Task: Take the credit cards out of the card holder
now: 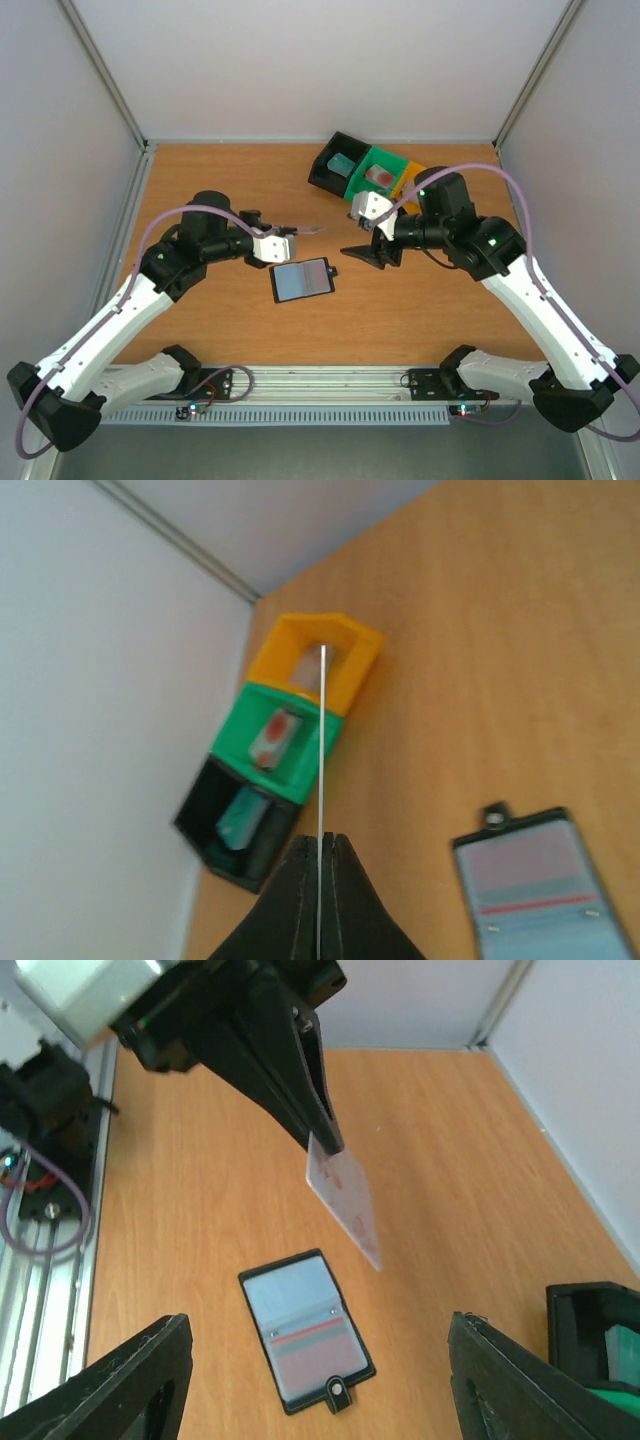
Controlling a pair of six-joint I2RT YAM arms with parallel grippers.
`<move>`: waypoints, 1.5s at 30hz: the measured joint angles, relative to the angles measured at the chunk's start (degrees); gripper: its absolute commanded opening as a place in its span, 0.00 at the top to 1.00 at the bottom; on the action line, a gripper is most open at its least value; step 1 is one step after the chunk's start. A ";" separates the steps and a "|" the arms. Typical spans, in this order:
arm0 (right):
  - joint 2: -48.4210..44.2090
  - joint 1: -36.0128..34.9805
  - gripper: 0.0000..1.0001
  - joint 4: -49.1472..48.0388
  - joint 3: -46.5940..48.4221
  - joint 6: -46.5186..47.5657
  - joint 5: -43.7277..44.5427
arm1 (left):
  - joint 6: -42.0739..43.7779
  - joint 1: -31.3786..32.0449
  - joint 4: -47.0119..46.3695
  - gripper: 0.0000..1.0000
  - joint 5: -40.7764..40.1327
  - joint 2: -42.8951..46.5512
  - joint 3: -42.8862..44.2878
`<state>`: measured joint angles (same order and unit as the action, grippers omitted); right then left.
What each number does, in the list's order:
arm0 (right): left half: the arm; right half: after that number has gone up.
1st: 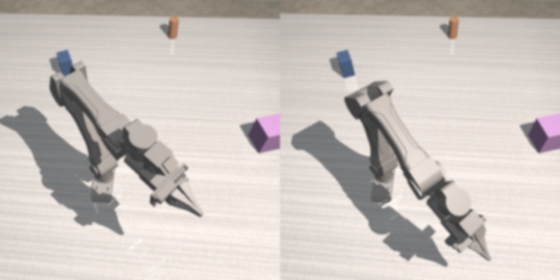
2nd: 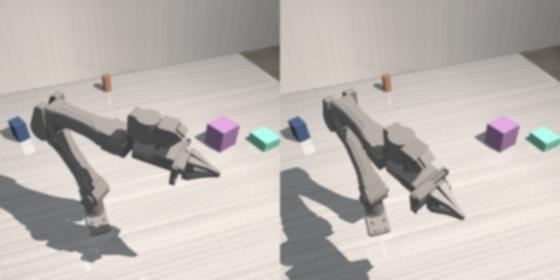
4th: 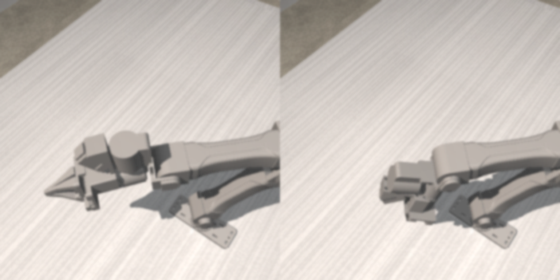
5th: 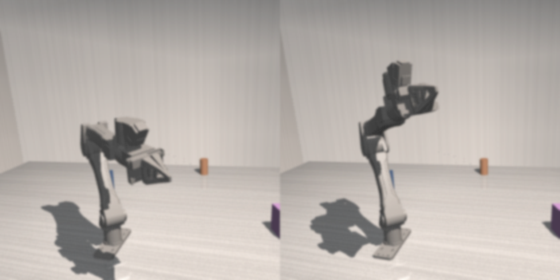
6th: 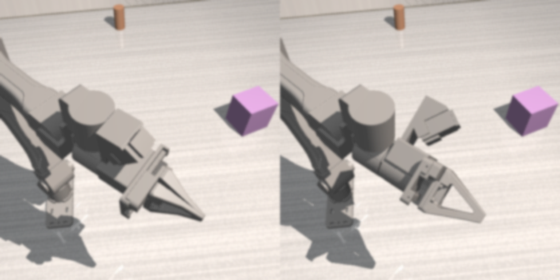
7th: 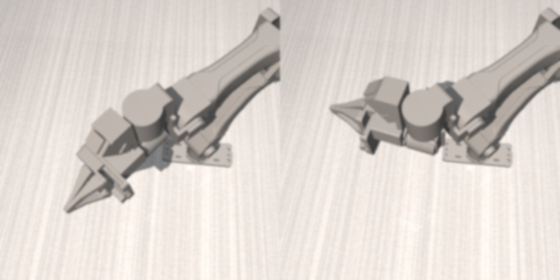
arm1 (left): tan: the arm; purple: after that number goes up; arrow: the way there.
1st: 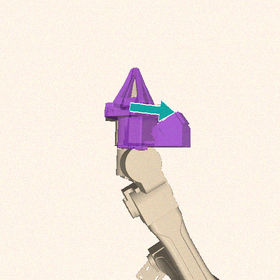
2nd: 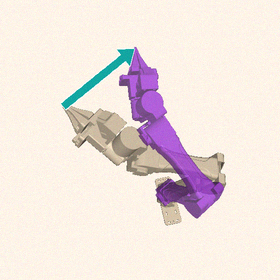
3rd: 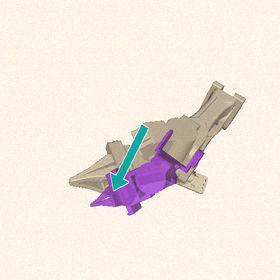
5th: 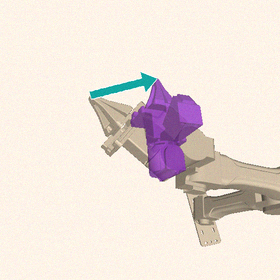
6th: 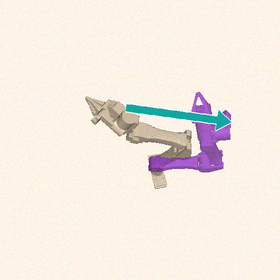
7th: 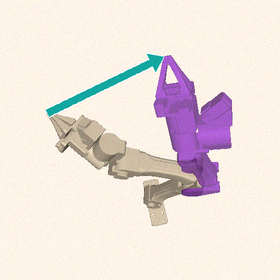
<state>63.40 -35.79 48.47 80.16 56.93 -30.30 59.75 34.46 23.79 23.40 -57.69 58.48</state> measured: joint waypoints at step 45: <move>-1.18 1.60 0.89 -39.63 -17.14 -15.91 -27.63 | -60.39 -0.04 -35.87 1.00 24.22 9.70 -13.42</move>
<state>62.22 -34.20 8.84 63.02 41.01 -57.93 -0.64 34.41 -12.08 47.62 -47.99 45.06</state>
